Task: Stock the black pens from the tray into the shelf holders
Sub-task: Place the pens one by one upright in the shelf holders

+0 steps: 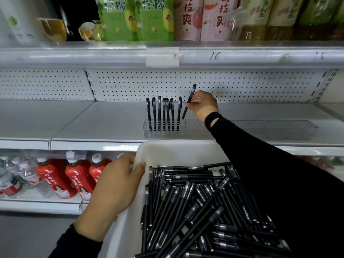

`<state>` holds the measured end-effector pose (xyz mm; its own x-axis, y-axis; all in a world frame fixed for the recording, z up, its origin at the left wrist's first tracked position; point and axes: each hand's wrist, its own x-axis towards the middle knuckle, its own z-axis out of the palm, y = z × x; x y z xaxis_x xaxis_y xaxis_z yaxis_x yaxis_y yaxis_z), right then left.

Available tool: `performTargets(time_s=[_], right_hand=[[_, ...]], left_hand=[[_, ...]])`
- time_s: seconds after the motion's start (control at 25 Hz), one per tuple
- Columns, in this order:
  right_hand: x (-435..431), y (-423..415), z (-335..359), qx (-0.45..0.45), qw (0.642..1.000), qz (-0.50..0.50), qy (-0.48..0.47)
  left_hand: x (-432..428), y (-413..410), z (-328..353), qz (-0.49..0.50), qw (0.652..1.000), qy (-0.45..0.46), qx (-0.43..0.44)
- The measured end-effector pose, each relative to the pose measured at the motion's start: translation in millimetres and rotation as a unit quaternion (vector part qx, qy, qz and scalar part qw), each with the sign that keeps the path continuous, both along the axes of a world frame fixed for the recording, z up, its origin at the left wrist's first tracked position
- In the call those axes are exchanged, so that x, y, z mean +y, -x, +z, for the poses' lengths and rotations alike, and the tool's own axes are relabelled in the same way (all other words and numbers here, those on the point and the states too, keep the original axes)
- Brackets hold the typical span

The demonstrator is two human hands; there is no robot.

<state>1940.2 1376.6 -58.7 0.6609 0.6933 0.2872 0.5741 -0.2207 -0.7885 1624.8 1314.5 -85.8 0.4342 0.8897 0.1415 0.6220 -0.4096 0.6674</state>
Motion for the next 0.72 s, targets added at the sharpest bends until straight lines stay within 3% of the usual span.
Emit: performTargets(time_s=[0.16, 0.36, 0.72], right_hand=[[4.9, 1.9, -1.4, -0.027, 0.999, -0.001, 0.042], [10.3, 8.7, -3.0, -0.100, 0.981, -0.002, 0.167], [14.0, 13.7, -14.1, -0.084, 0.974, -0.009, 0.208]], left_hand=[[-3.9, -0.3, 1.2, -0.002, 1.000, -0.003, -0.012], [-2.6, -0.8, 0.1, -0.002, 1.000, -0.001, -0.016], [-2.5, -1.4, 0.3, 0.003, 1.000, -0.006, -0.005]])
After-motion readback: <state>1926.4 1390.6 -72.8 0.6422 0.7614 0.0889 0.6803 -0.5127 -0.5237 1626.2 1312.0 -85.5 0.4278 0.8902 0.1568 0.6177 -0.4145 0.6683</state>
